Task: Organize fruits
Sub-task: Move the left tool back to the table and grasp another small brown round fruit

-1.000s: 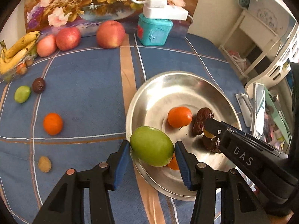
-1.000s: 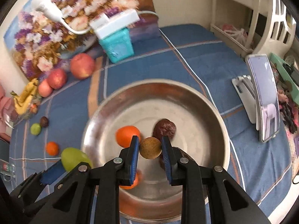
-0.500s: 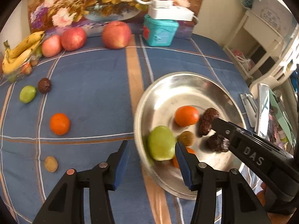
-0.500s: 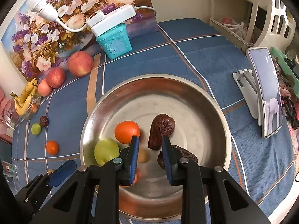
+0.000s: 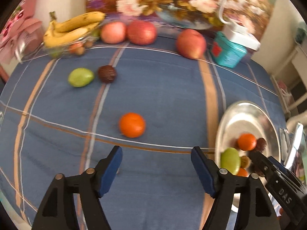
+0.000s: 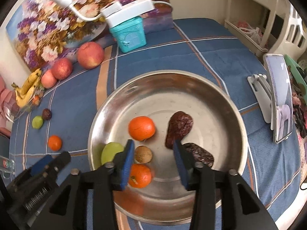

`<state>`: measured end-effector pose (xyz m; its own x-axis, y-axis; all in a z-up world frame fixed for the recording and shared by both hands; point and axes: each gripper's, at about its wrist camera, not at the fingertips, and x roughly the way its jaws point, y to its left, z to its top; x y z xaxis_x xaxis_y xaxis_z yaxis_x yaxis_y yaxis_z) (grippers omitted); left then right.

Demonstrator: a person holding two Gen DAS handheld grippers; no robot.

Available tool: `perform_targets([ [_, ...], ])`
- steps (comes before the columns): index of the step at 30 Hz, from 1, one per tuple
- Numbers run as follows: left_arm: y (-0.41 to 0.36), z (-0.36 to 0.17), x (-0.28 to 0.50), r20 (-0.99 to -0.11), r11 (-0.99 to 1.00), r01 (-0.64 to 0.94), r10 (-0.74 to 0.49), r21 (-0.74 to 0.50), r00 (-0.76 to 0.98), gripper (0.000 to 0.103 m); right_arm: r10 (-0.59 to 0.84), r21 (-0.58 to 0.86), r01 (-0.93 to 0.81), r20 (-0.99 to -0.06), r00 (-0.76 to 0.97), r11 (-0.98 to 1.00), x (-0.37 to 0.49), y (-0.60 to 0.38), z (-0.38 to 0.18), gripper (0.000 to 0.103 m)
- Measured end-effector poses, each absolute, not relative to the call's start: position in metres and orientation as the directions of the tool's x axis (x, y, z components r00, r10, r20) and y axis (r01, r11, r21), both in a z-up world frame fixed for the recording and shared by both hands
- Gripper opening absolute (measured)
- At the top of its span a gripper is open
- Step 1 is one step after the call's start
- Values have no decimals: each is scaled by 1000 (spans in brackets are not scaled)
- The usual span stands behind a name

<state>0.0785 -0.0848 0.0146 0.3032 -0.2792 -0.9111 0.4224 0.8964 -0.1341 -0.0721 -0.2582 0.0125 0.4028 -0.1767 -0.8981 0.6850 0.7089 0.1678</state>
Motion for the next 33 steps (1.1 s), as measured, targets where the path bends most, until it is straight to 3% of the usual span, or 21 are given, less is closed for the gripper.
perform_targets([
  [2, -76, 13, 81, -912, 909, 398, -260, -121, 318, 80, -176, 161, 675, -899, 402, 720, -69, -252, 13, 57],
  [6, -59, 16, 87, -907, 929, 353, -240, -112, 345, 97, -180, 145, 657, -898, 401, 740, -62, -242, 14, 68],
  [9, -53, 20, 91, -903, 935, 338, -237, -111, 359, 102, -177, 135, 645, -901, 395, 752, -57, -235, 13, 72],
  [13, -48, 24, 92, -897, 941, 328, -213, -81, 387, 103, -167, 136, 627, -902, 399, 767, -52, -228, 11, 88],
  [17, -45, 26, 94, -891, 947, 318, -183, -46, 416, 103, -185, 115, 621, -899, 398, 776, -49, -222, 10, 89],
  [19, -42, 28, 94, -888, 948, 316, -180, -42, 423, 103, -198, 105, 621, -895, 399, 777, -49, -220, 11, 98],
  [33, -11, 38, 102, -867, 968, 249, -155, -36, 474, 103, -154, 150, 568, -879, 452, 809, -36, -203, 22, 99],
])
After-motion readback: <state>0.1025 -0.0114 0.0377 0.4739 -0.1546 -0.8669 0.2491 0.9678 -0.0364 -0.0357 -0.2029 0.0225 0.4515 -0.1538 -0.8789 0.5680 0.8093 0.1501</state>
